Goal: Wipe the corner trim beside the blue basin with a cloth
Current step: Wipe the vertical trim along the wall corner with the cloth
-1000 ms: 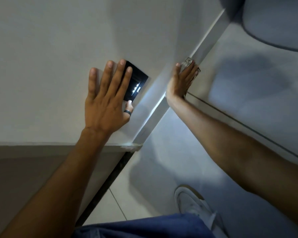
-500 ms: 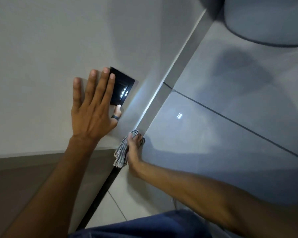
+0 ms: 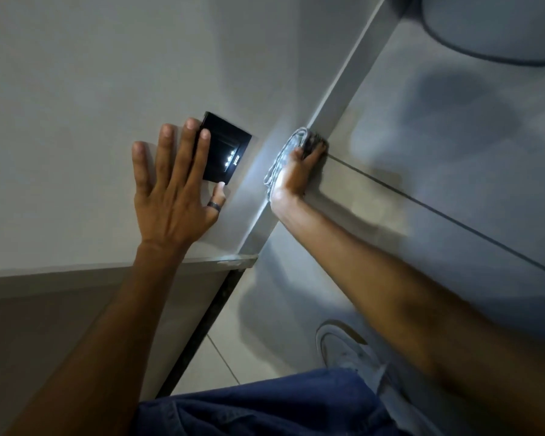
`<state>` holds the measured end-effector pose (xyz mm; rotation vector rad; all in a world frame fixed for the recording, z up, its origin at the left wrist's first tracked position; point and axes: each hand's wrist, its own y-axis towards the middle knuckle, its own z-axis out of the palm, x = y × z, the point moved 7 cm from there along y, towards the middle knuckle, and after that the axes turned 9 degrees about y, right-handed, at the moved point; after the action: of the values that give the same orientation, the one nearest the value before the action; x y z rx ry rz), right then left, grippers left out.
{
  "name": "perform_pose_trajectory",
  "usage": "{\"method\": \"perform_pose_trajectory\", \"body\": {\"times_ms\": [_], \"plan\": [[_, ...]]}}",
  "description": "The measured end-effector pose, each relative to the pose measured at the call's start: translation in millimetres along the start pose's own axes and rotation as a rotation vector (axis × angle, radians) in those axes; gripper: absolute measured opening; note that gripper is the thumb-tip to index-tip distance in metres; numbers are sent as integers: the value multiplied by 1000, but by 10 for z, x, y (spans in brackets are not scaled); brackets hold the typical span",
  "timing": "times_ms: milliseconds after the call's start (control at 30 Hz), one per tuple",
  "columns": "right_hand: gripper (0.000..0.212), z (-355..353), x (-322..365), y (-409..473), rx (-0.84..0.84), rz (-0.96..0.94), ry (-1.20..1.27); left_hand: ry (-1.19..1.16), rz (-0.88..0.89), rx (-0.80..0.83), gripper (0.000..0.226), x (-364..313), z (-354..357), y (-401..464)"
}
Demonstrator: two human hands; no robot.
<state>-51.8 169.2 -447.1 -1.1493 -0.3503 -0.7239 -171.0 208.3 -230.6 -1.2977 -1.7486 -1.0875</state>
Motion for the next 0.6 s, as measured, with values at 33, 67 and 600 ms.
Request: {"method": "perform_pose_trajectory", "body": {"times_ms": [33,67,600], "plan": [[58,-30,-50,-8,6,3,-31,-4,-6,1,84,4,-1,8],[56,-81,-132,-42,24,10,-97,-5,-11,0,85,5,-2,17],[77,-27,-813,-734,346,202,-365,7,6,-49,89,-2,-23,61]]}}
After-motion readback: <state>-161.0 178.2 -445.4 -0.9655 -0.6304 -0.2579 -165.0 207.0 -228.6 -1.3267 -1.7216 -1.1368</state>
